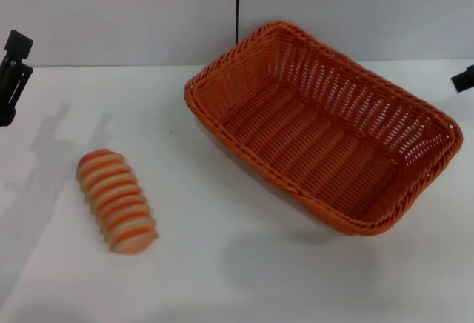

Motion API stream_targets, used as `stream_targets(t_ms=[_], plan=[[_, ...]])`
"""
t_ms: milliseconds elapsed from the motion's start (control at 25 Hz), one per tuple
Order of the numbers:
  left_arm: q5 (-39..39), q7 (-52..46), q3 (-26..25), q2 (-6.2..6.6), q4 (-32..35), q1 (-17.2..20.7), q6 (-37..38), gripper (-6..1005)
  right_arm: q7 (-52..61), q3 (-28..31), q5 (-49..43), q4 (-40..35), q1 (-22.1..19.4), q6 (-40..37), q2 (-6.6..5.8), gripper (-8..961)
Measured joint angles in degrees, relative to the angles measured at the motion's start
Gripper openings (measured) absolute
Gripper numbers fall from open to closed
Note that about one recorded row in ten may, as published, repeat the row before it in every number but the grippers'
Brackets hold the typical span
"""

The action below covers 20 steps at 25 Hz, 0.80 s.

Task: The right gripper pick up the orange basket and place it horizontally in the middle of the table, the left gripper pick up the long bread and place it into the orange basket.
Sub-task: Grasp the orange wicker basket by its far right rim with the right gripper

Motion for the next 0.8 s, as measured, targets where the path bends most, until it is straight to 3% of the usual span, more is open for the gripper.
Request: stream_targets(t_ms=[240,800], plan=[[-0.01,0.00,0.57,0.02,-0.04,0.12,-0.37,844,-1.26,-1.45,-0.53,-2.56,0.77,-1.83,1.24,479],[0.00,0.00,0.62,0.11,-0.63,0.19,-0.45,844,-2.05,-5.82,-1.43,-7.03,0.94,-7.07,2.19,481]])
